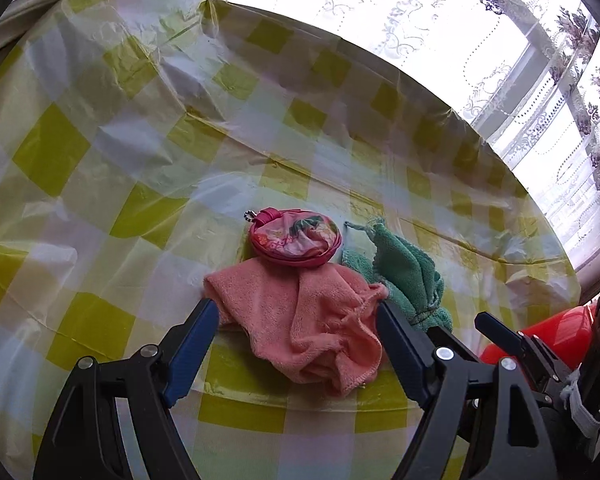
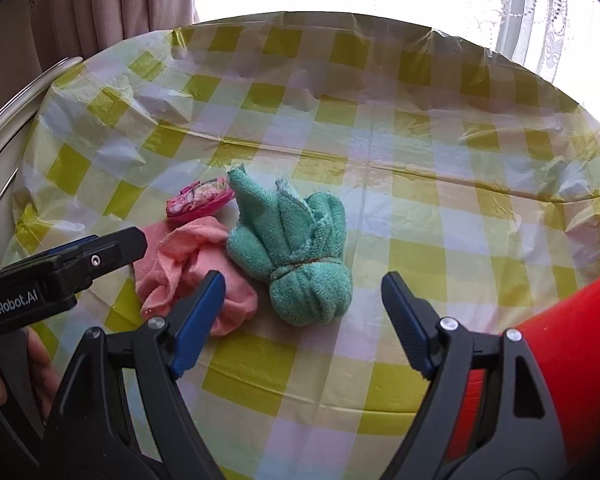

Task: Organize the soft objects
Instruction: 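Grasp the green towel bundle with the right tool while the left tool grasps the pink pouch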

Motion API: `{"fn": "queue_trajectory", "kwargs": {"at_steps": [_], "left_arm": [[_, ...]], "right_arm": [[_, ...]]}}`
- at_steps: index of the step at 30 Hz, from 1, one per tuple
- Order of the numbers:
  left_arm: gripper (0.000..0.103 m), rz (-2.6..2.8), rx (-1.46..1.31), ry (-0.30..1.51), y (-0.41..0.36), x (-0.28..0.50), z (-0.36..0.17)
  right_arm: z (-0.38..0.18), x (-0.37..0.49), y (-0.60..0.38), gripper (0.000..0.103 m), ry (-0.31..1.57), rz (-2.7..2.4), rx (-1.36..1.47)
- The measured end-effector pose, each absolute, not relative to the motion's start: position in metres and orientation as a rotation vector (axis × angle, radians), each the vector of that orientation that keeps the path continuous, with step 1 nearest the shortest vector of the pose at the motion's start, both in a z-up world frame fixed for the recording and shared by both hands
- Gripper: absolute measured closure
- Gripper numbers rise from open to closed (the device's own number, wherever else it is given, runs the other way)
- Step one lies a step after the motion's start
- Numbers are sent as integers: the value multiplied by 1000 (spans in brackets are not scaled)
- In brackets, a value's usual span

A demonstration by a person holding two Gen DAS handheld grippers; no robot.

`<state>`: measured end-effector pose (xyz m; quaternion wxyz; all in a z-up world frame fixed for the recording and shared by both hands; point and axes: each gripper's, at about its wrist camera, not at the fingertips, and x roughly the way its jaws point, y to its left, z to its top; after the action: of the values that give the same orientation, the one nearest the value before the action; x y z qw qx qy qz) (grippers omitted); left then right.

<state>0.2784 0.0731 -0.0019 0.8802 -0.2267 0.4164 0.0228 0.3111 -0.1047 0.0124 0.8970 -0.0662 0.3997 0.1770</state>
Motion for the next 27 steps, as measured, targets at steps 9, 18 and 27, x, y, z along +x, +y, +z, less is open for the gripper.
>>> {"fn": "queue_trajectory", "kwargs": {"at_steps": [9, 18, 27], "left_arm": [[22, 47, -515, 883, 86, 321, -6], [22, 77, -534, 1021, 81, 373, -36], [29, 77, -350, 1011, 57, 372, -36]], "right_arm": [[0, 340, -95, 21, 833, 367, -129], [-17, 345, -95, 39, 853, 365, -133], [-16, 335, -104, 44, 821, 339, -125]]}}
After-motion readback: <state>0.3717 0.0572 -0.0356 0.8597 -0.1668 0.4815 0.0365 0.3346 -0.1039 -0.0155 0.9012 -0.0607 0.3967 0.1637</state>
